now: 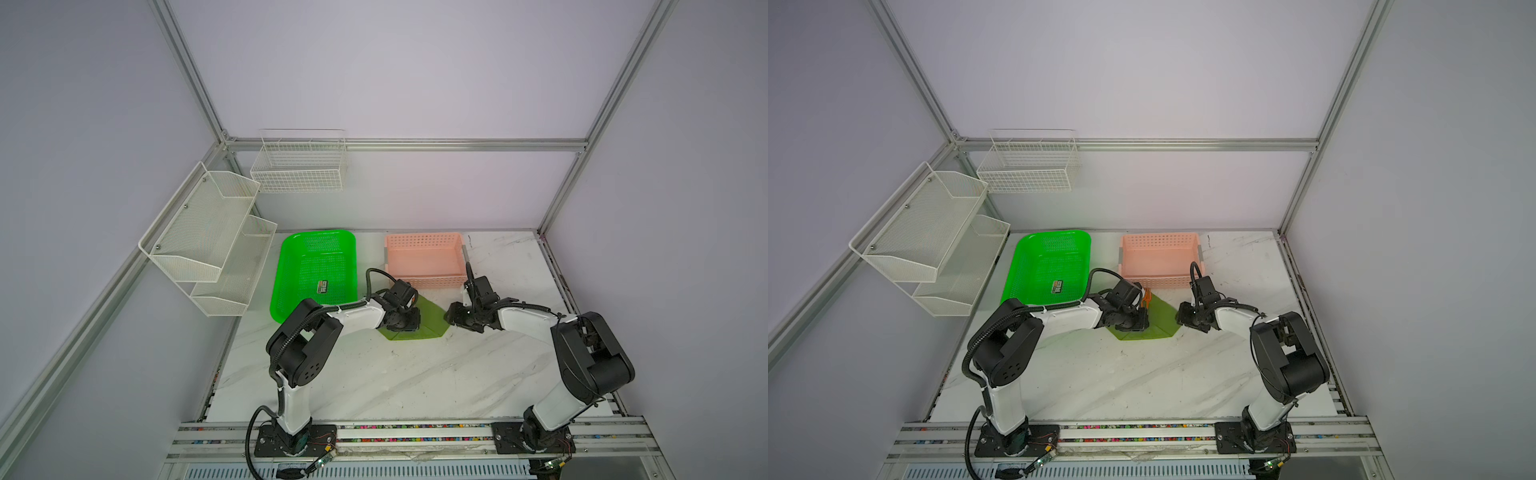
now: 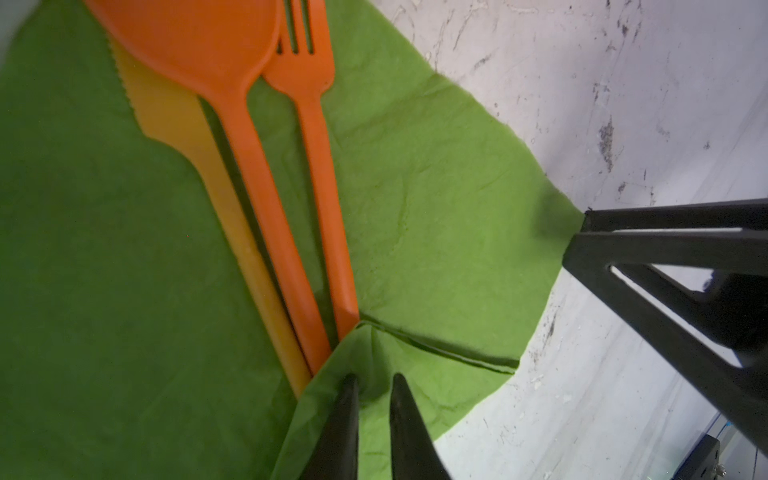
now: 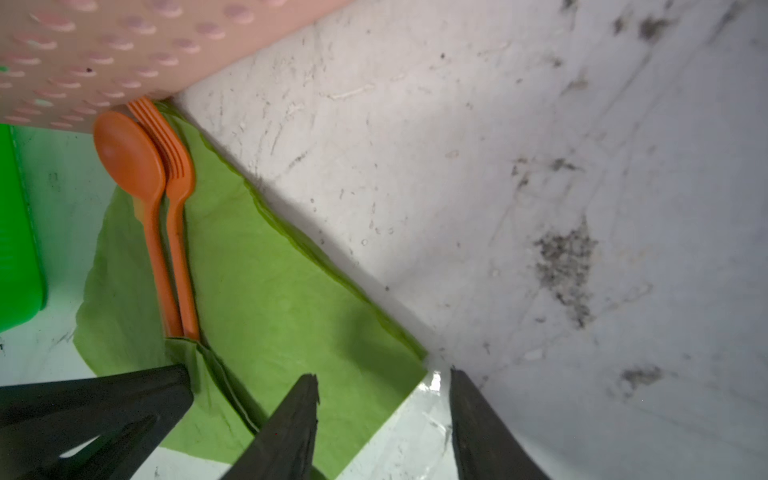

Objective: Place the utensils on the paper napkin and roll it up

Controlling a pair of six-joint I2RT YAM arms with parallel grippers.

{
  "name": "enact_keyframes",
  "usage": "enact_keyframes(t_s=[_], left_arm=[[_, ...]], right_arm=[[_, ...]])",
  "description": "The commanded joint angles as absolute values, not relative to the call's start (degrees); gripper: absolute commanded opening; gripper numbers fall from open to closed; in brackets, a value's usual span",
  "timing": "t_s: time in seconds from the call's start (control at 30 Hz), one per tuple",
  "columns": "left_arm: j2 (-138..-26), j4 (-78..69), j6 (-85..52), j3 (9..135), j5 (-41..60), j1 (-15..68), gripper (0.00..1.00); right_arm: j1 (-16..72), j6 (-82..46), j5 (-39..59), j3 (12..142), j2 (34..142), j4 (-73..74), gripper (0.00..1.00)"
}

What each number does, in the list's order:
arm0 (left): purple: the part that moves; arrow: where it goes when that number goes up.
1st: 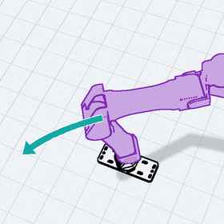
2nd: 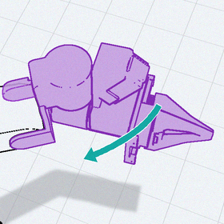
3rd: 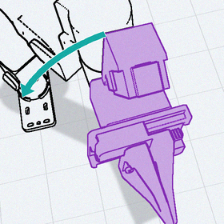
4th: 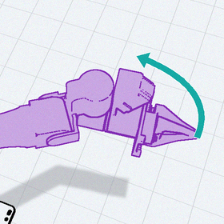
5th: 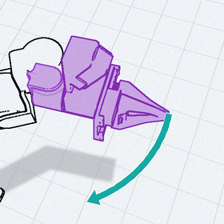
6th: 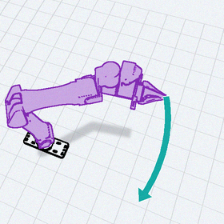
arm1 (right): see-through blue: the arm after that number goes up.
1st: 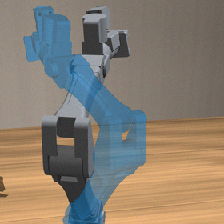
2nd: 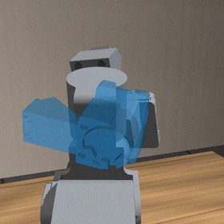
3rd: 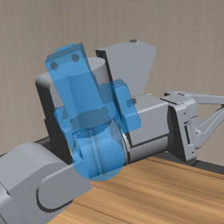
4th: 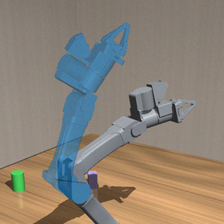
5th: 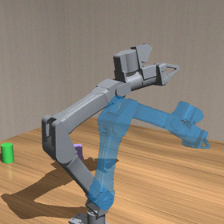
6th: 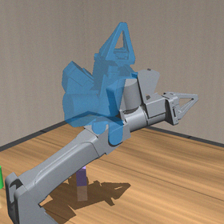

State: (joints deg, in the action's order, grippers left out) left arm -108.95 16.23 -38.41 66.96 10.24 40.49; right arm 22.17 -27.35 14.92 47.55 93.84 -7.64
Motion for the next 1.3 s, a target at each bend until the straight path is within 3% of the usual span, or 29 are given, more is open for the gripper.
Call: enact_keyframes(t_s=[0.0, 0.23, 0.5, 0.67, 0.8, 1.27], left_arm=[[-108.3, 16.2, -38.9, 64.8, 10.4, 40.1, 0.17], [-108.2, 15.9, -38.9, 64.6, 10.6, 40.1, 0.16], [-107.9, 15.6, -38.9, 64.4, 11.1, 40.1, 0.16], [-106.8, 15.5, -39.9, 63.3, 10.7, 40.9, 0.16], [-105.8, 15.2, -41.2, 62.2, 10.5, 42.2, 0.16], [-103.6, 13.9, -45.2, 59.6, 8.9, 47.2, 0.16]], right_arm=[[22.3, -27.5, 16.6, 46.4, 95.1, -5.7, 0.53], [22.3, -28.9, 17.8, 45.9, 96.6, -2.9, 0.47], [22.3, -30.9, 17.0, 44.6, 95.6, -1.0, 0.14], [22.4, -31.4, 15.7, 43.1, 92.3, -1.8, 0.04], [22.4, -31.9, 15.5, 41.3, 89.4, -2.1, 0.00], [22.5, -31.5, 15.9, 37.3, 75.7, -7.2, 0.00]])
